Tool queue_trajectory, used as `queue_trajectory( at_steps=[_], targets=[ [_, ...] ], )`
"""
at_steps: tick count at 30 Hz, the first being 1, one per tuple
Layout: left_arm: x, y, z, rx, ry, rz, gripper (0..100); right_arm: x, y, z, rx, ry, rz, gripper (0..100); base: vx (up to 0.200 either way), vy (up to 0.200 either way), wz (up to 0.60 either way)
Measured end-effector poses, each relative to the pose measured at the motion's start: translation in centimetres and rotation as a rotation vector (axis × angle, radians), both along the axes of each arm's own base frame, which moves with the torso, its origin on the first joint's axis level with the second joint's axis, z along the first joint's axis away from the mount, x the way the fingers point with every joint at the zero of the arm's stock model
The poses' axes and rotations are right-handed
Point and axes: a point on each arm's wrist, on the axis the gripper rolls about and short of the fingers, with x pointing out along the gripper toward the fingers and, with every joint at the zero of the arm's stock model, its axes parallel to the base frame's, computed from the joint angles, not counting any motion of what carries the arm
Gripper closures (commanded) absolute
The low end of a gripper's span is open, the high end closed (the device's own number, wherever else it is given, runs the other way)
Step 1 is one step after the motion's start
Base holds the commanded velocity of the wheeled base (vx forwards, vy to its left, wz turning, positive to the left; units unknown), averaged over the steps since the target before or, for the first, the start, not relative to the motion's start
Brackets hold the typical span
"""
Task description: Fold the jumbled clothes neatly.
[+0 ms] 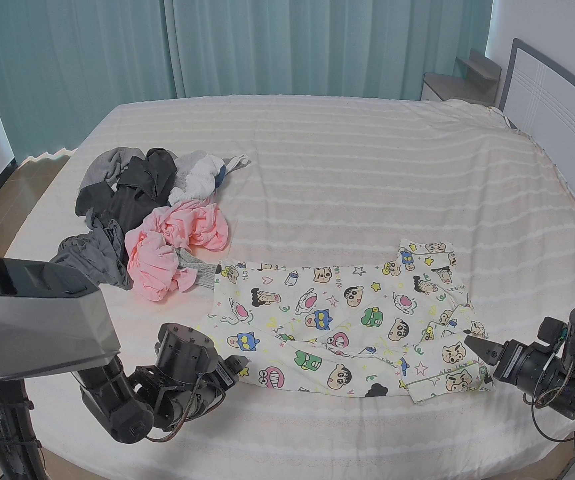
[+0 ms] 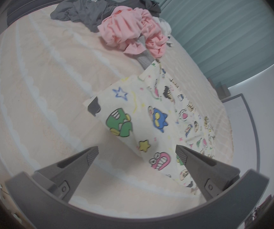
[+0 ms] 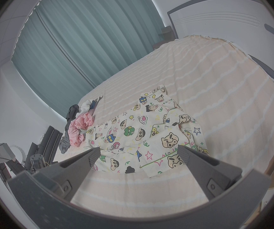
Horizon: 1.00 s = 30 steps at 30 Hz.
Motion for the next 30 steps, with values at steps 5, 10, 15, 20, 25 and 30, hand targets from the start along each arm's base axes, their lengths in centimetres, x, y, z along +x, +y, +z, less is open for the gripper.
queue_trajectory(
  at_steps=[5,10,15,20,25,30],
  targets=[
    [0.0,-0.1,-1.3,0.028,0.029,0.007,0,0.0,0.0,0.0,0.0,0.001,0.0,0,0.0,0.0,0.0],
    [0.6,-0.1,-1.8,0.042,0.007,0.045,0,0.0,0.0,0.0,0.0,0.001,0.0,0,0.0,0.0,0.0],
    [1.3,-0.3,-1.8,0.013,-0.068,0.075,0,0.0,0.0,0.0,0.0,0.001,0.0,0,0.0,0.0,0.0],
    [1.8,-0.6,-2.2,-0.011,-0.129,0.088,0,0.0,0.0,0.0,0.0,0.001,0.0,0,0.0,0.0,0.0],
    [1.7,-0.6,-3.0,0.003,-0.113,0.087,0,0.0,0.0,0.0,-0.001,0.001,0.0,0,0.0,0.0,0.0],
    [1.7,-0.6,-3.4,0.01,-0.107,0.086,0,0.0,0.0,-0.1,-0.001,0.003,0.0,0,0.0,0.0,0.0]
  ],
)
